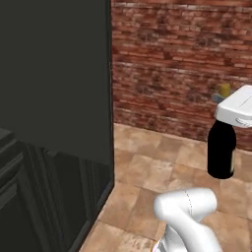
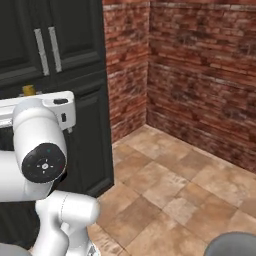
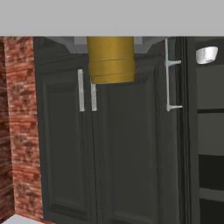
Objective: Open the cabinet directly in front. Then move the wine and the mug to the dining counter with the candle on it.
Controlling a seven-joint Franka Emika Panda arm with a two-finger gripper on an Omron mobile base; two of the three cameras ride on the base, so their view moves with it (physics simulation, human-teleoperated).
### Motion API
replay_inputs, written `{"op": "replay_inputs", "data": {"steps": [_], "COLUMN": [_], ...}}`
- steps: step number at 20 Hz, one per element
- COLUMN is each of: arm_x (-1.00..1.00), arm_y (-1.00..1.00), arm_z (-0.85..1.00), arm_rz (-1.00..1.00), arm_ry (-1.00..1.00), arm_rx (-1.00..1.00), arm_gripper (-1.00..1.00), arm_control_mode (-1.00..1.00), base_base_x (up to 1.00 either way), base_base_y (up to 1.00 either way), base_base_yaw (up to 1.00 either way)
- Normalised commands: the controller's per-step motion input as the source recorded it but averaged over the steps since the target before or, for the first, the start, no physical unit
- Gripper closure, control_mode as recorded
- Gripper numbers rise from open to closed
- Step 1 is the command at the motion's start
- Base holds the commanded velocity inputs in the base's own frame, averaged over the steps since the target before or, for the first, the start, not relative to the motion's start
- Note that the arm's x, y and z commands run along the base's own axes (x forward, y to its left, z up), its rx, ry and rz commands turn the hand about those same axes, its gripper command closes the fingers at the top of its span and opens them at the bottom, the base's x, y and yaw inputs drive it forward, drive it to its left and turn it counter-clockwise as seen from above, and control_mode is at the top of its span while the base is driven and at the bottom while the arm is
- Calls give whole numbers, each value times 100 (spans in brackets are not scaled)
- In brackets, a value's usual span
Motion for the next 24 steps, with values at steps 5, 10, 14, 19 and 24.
{"op": "replay_inputs", "data": {"steps": [5,10,14,19,24], "arm_x": [0,0,0,0,0], "arm_y": [0,0,0,0,0], "arm_z": [0,0,0,0,0], "arm_rz": [0,0,0,0,0], "arm_ry": [0,0,0,0,0], "arm_rx": [0,0,0,0,0], "arm_gripper": [100,100,100,100,100], "arm_control_mode": [100,100,100,100,100], "base_base_x": [-6,-5,-1,-4,-7], "base_base_y": [0,0,0,0,0], "base_base_yaw": [-54,-56,-56,-57,-56]}}
